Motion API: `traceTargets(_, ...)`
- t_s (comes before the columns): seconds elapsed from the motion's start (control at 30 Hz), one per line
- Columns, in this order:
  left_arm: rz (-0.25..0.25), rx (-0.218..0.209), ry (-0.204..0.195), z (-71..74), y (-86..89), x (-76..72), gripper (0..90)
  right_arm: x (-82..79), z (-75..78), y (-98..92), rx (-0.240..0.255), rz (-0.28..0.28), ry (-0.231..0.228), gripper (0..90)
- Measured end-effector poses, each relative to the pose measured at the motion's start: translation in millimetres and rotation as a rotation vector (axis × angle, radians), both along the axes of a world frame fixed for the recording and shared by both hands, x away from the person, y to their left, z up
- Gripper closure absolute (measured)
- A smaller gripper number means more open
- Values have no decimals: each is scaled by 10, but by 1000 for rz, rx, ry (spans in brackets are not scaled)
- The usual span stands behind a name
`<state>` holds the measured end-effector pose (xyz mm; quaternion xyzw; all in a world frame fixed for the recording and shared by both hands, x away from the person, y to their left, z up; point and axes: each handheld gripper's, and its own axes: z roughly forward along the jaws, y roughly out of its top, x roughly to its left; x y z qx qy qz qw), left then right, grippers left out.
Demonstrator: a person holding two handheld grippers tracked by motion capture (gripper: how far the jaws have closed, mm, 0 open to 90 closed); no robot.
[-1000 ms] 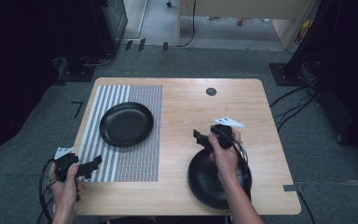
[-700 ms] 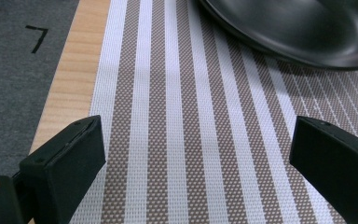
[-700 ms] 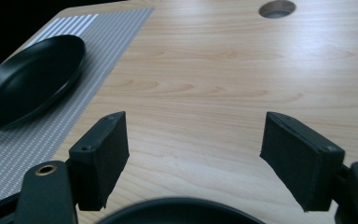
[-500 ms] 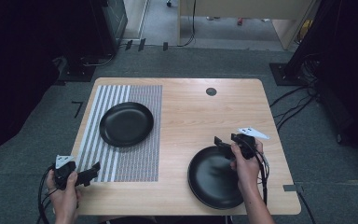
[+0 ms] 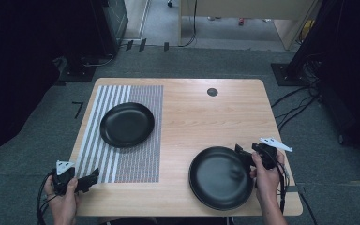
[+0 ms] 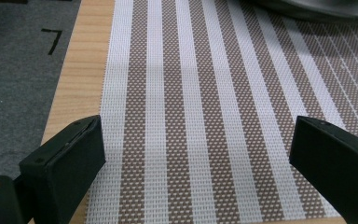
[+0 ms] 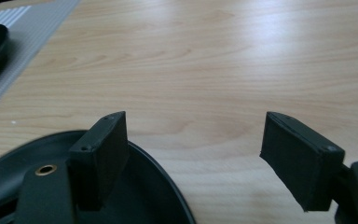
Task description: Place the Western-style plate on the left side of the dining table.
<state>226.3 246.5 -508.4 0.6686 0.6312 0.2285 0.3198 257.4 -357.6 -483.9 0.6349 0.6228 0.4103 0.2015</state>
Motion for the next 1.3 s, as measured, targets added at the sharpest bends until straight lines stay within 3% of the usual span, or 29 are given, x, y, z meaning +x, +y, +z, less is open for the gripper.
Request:
traceTargets(0.83, 16, 22, 3, -67, 151, -135, 30, -435, -219, -660, -42, -114, 55, 224)
traceTargets(1.17, 15, 29, -3, -76, 168, -162, 30, -593, -291, -805, -64, -136, 83, 216)
traceTargets(1.3, 12, 37, -5, -82, 162, -166, 30, -640, -329, -820, -95, -130, 98, 210)
